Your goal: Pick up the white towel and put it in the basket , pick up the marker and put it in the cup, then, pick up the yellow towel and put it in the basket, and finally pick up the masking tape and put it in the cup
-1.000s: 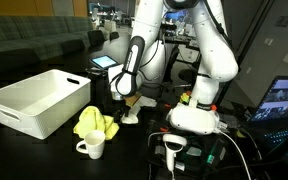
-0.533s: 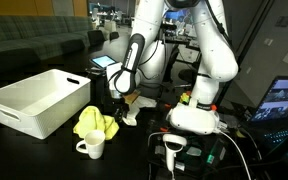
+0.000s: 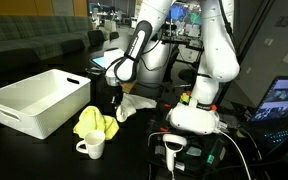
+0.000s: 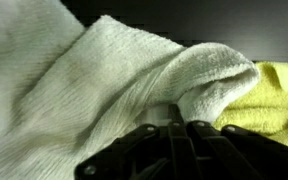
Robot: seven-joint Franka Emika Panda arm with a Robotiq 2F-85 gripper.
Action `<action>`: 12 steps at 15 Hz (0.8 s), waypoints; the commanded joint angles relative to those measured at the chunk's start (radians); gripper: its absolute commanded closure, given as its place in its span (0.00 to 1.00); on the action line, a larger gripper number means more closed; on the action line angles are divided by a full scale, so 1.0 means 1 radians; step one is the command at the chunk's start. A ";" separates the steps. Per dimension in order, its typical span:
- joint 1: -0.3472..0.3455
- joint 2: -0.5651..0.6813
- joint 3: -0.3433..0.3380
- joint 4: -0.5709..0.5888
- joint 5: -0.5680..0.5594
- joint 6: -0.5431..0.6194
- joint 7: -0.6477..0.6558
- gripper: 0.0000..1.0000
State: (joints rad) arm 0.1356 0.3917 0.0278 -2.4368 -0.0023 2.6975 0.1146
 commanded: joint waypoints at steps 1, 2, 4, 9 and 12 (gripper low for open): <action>0.069 -0.177 -0.082 -0.032 -0.142 -0.086 0.119 0.98; 0.074 -0.208 -0.093 -0.028 -0.186 -0.112 0.158 0.98; 0.065 -0.286 -0.093 -0.033 -0.260 -0.156 0.220 0.98; 0.015 -0.506 -0.037 -0.029 -0.369 -0.290 0.325 0.98; -0.019 -0.615 0.015 0.025 -0.357 -0.418 0.332 0.99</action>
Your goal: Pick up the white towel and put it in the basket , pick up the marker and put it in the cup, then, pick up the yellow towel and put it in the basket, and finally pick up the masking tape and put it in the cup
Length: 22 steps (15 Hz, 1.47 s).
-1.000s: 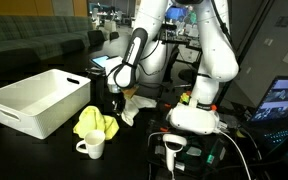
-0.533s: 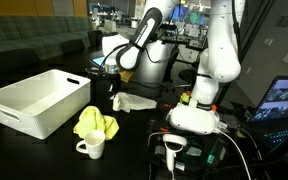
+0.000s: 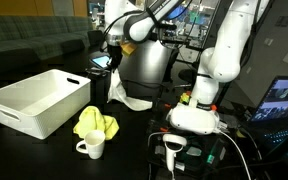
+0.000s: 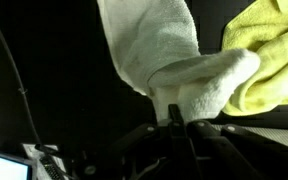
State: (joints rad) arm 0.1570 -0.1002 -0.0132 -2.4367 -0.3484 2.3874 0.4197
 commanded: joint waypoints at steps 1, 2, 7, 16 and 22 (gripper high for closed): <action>-0.052 -0.159 0.070 0.040 0.001 -0.140 0.014 0.98; -0.059 -0.196 0.089 0.056 0.006 -0.172 0.018 0.98; -0.107 -0.308 0.150 0.143 0.022 -0.232 0.057 0.99; -0.181 -0.248 0.202 0.373 0.000 -0.237 0.106 0.99; -0.180 -0.064 0.238 0.646 -0.037 -0.244 0.180 0.99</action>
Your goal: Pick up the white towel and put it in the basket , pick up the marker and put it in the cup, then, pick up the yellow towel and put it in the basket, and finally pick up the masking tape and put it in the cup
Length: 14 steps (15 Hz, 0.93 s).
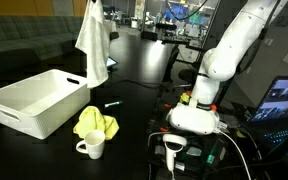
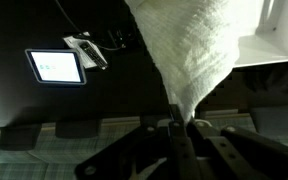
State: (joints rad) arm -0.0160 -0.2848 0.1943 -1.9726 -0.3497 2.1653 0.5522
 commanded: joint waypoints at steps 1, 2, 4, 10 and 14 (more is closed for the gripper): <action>0.000 0.160 0.034 0.235 -0.045 -0.026 0.057 0.99; 0.009 0.199 0.036 0.286 -0.057 -0.029 0.061 0.99; 0.033 0.274 0.030 0.389 -0.069 -0.039 0.056 0.99; 0.134 0.525 -0.023 0.675 -0.116 -0.074 0.070 0.99; 0.188 0.685 -0.080 0.845 -0.058 -0.122 0.000 0.71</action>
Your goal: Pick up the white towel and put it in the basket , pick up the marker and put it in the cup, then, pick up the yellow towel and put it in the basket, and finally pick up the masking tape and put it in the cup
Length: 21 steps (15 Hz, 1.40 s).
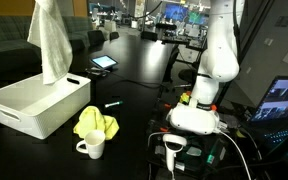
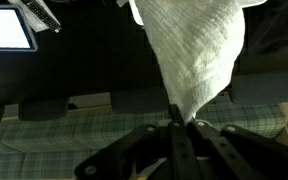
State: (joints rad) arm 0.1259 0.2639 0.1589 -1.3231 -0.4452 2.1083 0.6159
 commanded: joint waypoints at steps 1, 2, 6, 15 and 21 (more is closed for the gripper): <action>0.053 0.159 -0.059 0.222 0.055 -0.082 -0.089 0.71; 0.063 0.193 -0.071 0.255 0.065 -0.102 -0.112 0.65; 0.030 0.175 -0.044 0.194 0.099 -0.125 -0.236 0.34; -0.050 -0.051 -0.033 -0.313 0.266 -0.064 -0.569 0.00; -0.069 -0.122 -0.065 -0.650 0.274 0.063 -0.700 0.00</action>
State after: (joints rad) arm 0.0678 0.2196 0.1095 -1.7790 -0.1913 2.0667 -0.0213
